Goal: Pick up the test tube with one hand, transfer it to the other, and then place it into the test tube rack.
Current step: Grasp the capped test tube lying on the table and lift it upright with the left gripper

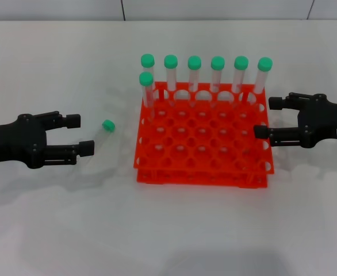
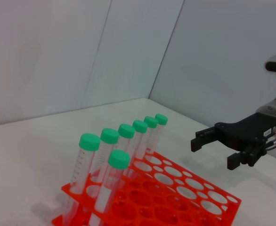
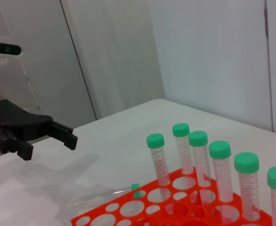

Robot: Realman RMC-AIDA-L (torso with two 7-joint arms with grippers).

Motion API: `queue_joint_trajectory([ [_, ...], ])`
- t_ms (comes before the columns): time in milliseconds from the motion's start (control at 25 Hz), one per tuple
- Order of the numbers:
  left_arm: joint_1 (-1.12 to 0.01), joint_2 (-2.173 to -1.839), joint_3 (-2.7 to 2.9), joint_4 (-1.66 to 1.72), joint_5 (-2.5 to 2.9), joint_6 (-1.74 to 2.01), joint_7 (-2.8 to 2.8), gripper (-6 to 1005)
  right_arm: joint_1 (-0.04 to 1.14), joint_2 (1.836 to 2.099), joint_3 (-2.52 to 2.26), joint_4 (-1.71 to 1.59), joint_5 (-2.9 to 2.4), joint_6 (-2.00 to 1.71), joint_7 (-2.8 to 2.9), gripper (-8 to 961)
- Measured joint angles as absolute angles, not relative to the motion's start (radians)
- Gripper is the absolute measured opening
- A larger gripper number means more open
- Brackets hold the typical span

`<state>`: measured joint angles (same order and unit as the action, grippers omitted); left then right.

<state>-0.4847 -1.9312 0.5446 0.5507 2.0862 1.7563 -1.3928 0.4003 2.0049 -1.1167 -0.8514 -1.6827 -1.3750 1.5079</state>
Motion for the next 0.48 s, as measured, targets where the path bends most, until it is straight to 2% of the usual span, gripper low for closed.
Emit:
queue_joint_trajectory([
  [480, -0.485, -1.931, 0.545, 0.551, 2.085, 1.755, -1.402, 876, 0.400, 2.006, -1.117, -0.851, -1.683, -1.374, 1.508, 857],
])
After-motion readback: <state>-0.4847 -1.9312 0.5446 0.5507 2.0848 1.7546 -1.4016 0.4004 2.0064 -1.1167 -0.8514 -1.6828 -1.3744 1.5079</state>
